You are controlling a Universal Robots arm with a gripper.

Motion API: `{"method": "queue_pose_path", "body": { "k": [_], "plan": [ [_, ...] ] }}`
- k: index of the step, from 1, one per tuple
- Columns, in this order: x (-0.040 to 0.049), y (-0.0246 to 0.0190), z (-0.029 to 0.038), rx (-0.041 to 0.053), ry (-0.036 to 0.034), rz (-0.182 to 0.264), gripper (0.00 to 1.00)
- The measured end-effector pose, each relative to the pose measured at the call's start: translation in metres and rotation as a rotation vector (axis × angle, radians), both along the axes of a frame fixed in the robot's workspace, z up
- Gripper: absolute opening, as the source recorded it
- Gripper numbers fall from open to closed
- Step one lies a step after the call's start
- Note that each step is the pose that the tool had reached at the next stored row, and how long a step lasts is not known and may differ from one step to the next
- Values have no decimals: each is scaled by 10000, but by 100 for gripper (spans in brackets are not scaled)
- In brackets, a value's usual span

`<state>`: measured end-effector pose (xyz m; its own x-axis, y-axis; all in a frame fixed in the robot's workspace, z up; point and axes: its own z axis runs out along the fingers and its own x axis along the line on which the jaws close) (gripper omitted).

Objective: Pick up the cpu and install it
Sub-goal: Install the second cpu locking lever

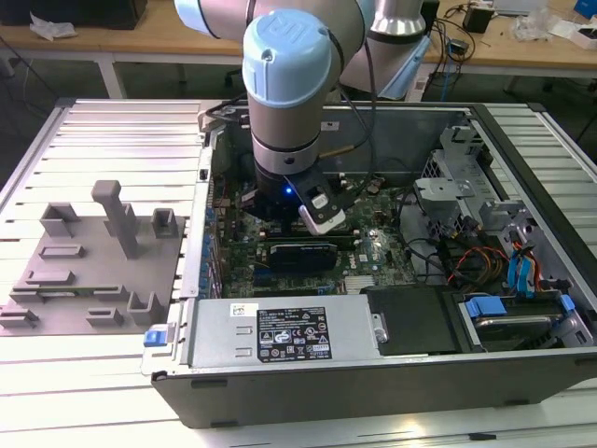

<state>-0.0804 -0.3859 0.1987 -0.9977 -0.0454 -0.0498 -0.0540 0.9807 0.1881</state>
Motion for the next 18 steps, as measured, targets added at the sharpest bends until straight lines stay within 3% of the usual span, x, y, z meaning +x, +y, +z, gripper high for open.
{"method": "queue_pose_path", "body": {
  "k": [2,3,4,9,12,16,17,18],
  "plan": [
    [-5,-9,-9,115,13,2,11],
    [3,6,-28,196,-15,1,11],
    [3,9,-27,206,-14,1,11],
    [3,14,-21,211,-10,2,11],
    [3,14,35,177,-10,2,11],
    [3,16,36,170,-10,1,11],
    [3,69,23,172,-10,3,11],
    [1,69,-1,176,-12,2,11]
  ]
}}
